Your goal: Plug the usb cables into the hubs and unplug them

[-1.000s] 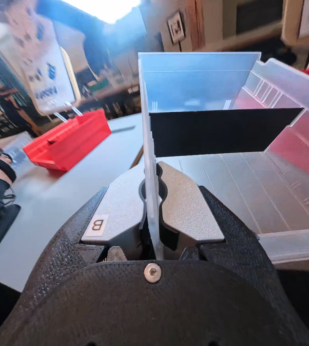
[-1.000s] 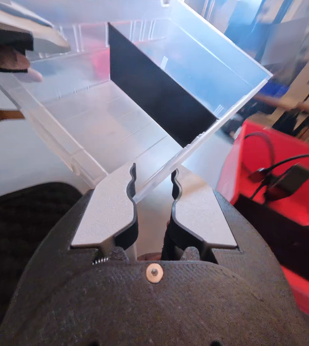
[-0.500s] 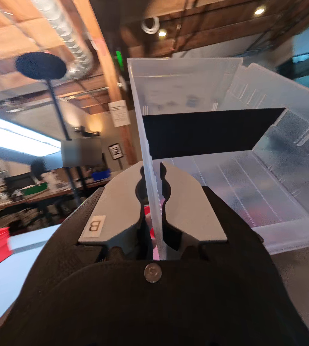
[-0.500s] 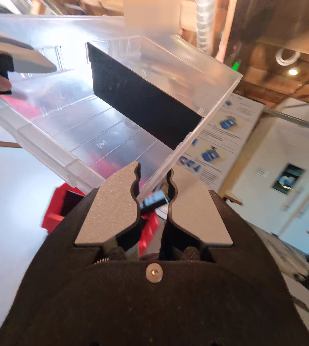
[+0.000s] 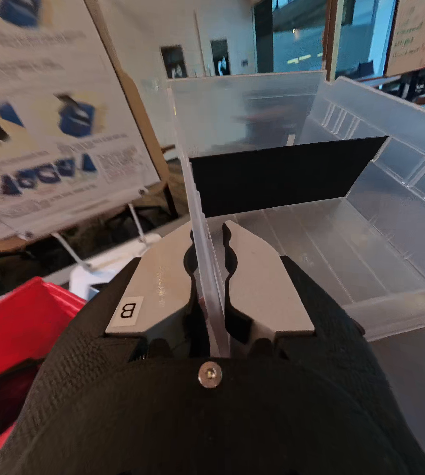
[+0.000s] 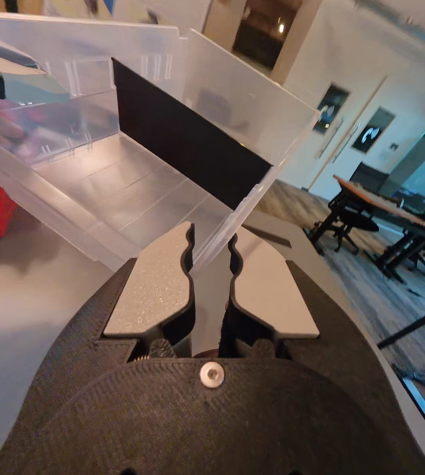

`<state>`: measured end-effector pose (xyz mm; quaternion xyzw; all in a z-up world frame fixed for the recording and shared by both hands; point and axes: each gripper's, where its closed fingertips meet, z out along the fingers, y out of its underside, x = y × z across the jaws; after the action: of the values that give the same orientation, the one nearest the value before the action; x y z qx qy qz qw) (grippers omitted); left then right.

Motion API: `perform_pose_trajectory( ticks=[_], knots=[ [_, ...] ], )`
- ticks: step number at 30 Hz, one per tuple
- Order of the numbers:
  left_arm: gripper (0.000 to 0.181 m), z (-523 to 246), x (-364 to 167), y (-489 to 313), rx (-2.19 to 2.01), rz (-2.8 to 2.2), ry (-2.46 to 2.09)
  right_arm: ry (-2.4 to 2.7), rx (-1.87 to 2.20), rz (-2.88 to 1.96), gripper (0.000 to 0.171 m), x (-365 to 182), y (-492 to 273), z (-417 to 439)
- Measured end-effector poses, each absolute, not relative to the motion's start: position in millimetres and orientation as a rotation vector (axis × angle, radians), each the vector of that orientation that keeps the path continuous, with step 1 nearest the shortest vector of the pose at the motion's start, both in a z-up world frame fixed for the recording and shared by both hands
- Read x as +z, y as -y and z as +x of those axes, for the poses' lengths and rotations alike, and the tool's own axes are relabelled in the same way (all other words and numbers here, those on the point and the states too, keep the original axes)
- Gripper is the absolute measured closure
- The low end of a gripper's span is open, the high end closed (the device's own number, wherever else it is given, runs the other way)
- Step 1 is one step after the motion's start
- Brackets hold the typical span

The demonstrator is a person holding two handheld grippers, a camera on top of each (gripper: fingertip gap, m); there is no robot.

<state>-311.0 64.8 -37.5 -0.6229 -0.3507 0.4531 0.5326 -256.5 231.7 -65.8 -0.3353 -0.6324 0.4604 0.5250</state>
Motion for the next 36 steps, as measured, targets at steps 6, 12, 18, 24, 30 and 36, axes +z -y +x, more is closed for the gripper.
perform_pose_trajectory(
  ticks=[6,12,18,24,30,36],
  knots=[
    [0.163,-327,-113,-105,0.926,-1.565,0.981,1.698,0.96,-0.909,0.148,-124,-275,-273],
    [0.157,-322,-154,-117,0.831,-1.642,1.037,1.876,0.874,-0.952,0.146,-167,-286,-273],
    [0.135,-309,-177,-125,0.684,-1.818,0.937,1.921,0.891,-1.055,0.149,-181,-288,-274],
    [0.128,-278,-149,-120,0.676,-1.863,0.801,1.765,1.084,-1.178,0.138,-159,-300,-275],
    [0.113,-207,-109,-96,0.424,-1.967,0.578,1.39,1.454,-0.989,0.074,-90,-295,-267],
    [0.109,-198,-132,-8,0.639,-2.206,0.662,1.815,1.733,-0.785,0.089,-79,-211,-225]
  ],
)
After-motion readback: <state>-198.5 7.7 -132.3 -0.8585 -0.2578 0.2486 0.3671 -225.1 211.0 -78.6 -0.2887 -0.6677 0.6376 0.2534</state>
